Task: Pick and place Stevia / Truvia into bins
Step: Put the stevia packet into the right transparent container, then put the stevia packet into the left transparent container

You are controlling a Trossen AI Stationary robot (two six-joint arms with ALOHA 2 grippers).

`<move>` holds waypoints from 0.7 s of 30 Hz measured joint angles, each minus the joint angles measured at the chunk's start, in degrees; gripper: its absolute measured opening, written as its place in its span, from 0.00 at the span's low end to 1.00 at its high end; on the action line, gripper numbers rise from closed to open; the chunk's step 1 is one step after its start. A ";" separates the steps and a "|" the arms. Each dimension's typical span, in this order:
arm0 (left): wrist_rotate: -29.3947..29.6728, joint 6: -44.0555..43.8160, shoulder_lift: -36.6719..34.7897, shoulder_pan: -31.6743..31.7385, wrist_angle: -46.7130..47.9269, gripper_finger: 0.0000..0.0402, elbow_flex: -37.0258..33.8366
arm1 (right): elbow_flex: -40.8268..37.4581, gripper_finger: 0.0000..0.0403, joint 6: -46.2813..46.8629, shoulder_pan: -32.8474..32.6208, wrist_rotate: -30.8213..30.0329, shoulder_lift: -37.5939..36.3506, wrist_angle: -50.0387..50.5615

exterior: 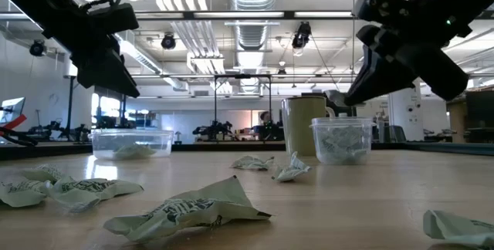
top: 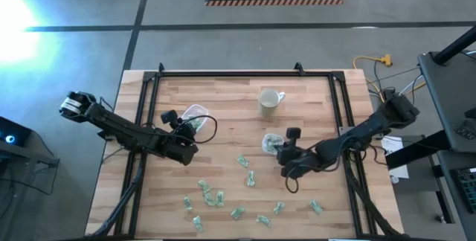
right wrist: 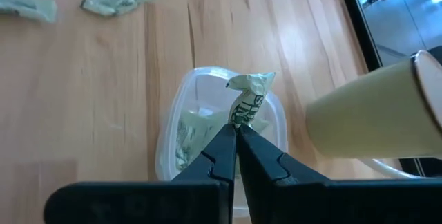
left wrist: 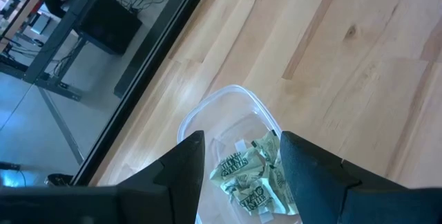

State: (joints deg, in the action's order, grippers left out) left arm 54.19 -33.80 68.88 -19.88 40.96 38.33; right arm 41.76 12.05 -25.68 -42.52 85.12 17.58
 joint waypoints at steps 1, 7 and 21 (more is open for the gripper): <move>0.00 0.00 0.00 0.00 0.05 0.43 0.00 | -0.02 0.02 0.00 0.15 0.01 0.24 0.01; -0.02 0.01 0.00 -0.02 0.01 0.43 0.00 | -0.11 0.08 -0.02 0.47 0.02 0.45 -0.06; -3.70 4.51 0.00 0.00 -5.82 0.43 -0.08 | 1.33 0.31 -5.49 -0.43 0.27 -0.76 -0.24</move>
State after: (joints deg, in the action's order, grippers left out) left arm 50.50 -29.29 68.88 -19.88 35.14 38.25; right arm 43.09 6.57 -26.11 -42.25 84.36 17.34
